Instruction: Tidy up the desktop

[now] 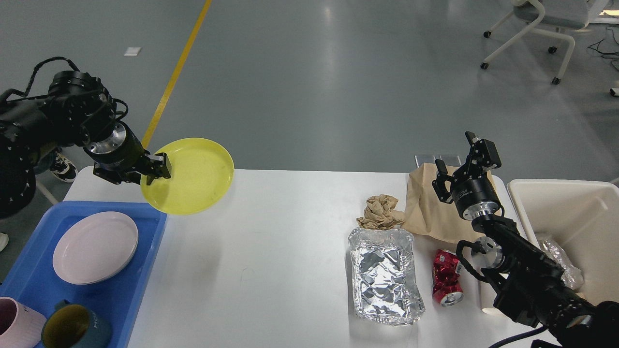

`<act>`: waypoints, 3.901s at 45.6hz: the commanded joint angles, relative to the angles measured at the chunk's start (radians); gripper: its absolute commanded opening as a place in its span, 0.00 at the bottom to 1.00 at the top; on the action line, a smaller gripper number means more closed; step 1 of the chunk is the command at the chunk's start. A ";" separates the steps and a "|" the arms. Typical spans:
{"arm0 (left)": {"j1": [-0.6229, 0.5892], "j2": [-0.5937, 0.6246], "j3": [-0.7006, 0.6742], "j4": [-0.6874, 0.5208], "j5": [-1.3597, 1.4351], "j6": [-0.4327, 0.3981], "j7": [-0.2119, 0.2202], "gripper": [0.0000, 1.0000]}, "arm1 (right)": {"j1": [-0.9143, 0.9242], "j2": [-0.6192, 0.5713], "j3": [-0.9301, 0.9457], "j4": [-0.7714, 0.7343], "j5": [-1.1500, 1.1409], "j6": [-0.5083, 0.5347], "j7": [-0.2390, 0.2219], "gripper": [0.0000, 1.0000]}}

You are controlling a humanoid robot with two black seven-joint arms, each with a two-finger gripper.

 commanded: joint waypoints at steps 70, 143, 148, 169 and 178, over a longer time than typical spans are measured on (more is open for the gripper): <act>0.577 0.136 -0.158 0.503 -0.005 0.096 0.012 0.01 | 0.000 0.000 0.000 0.000 0.000 0.000 0.000 1.00; 0.545 0.077 -0.360 0.495 -0.008 0.231 -0.011 0.96 | 0.000 0.000 0.000 0.000 0.000 0.000 0.000 1.00; 0.505 0.070 -0.529 0.495 -0.022 0.233 -0.014 0.96 | 0.000 0.000 0.000 0.000 0.000 0.000 0.001 1.00; 0.555 -0.032 -1.170 0.497 -0.060 0.455 -0.017 0.96 | 0.000 0.000 0.000 0.000 0.000 0.000 0.000 1.00; 0.555 -0.052 -1.354 0.497 -0.066 0.469 -0.017 0.96 | 0.000 0.000 0.000 0.000 0.000 0.000 0.000 1.00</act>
